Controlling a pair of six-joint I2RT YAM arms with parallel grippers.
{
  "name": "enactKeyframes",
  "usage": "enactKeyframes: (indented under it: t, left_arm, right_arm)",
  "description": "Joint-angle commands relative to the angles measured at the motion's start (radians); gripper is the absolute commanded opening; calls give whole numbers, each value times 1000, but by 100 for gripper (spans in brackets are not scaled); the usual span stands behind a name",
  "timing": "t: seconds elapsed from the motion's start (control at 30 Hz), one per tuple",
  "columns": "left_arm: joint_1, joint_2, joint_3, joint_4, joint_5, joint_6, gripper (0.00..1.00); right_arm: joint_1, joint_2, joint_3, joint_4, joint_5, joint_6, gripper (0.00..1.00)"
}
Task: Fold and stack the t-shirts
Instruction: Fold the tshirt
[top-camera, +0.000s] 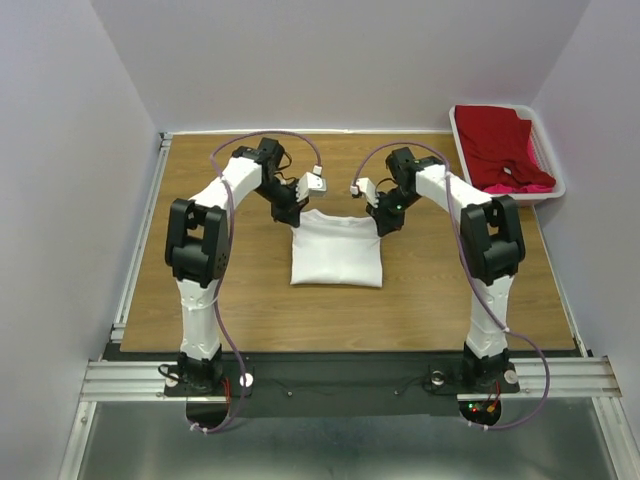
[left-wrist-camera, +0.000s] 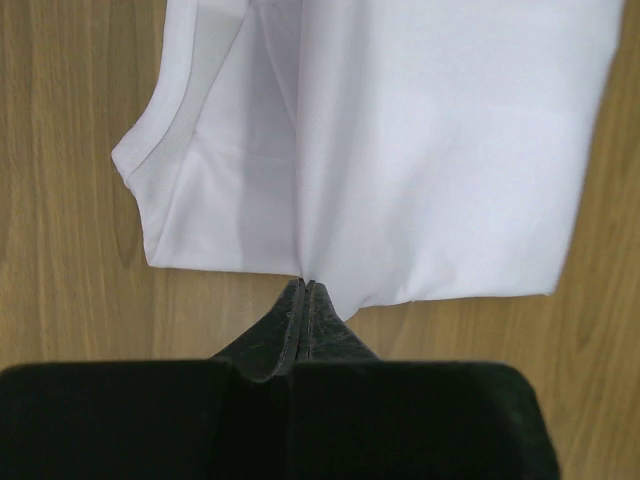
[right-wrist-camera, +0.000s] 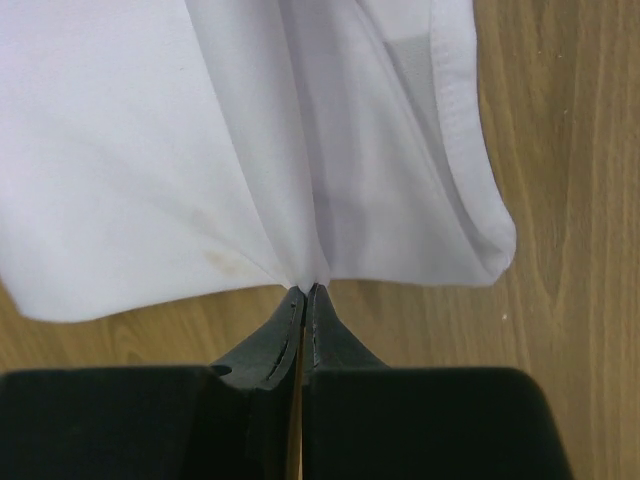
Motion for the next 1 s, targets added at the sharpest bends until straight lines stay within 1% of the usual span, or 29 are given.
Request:
enactKeyframes:
  t: [0.0,0.13,0.17,0.23,0.27,0.33,0.37,0.47,0.5,0.53,0.57,0.6,0.63,0.67,0.73,0.77,0.8,0.83,0.93,0.97]
  left_arm:
    - [12,63,74,-9,2,16,0]
    - [12,71,-12,56,-6,2,0]
    - [12,62,-68,70,-6,-9,0]
    - [12,19,-121,94,2,-16,0]
    - [12,4,-145,100,14,-16,0]
    - [5,-53,-224,102,28,-21,0]
    - [2,-102,-277,103,42,-29,0]
    - [-4,-183,-369,116,95,-50,0]
    - [-5,-235,-424,122,106,-58,0]
    - [-7,-258,-448,129,125,-79,2]
    - [-5,-280,-469,128,132,-90,6]
    - [-7,-326,-504,126,143,-107,17]
    - [-7,-350,-520,126,160,-114,21]
    - [-7,-375,-543,133,163,-124,28]
    - [-11,-444,-549,162,155,-150,36]
    - [-19,-478,-540,172,143,-170,38]
    - [-25,-489,-532,185,137,-179,39]
    - [-31,-495,-523,197,134,-190,42]
    - [-74,-486,-479,252,116,-217,43]
    - [-93,-477,-468,264,100,-222,43]
  right_arm:
    - [-13,82,81,12,-28,7,1]
    - [-13,104,67,24,-39,38,0]
    - [-13,95,34,26,-44,42,1]
    - [-12,70,-9,29,-57,59,1]
    - [-9,26,-67,33,-65,67,1]
    - [5,-28,-132,40,-74,87,1]
    - [11,-84,-192,52,-88,106,1]
    - [25,-174,-281,56,-123,148,1]
    - [34,-226,-311,56,-133,182,1]
    - [34,-244,-353,56,-142,197,3]
    - [34,-261,-365,56,-140,212,12]
    - [33,-277,-369,53,-127,247,17]
    - [31,-280,-355,53,-95,265,24]
    - [27,-281,-341,52,-87,283,28]
    - [2,-272,-300,50,-99,339,36]
    - [-12,-264,-251,52,-131,373,41]
    - [-13,-254,-217,50,-149,390,42]
    - [-15,-242,-186,52,-169,407,42]
    - [-15,-168,-60,56,-261,465,43]
    - [-13,-107,-25,58,-310,487,42]
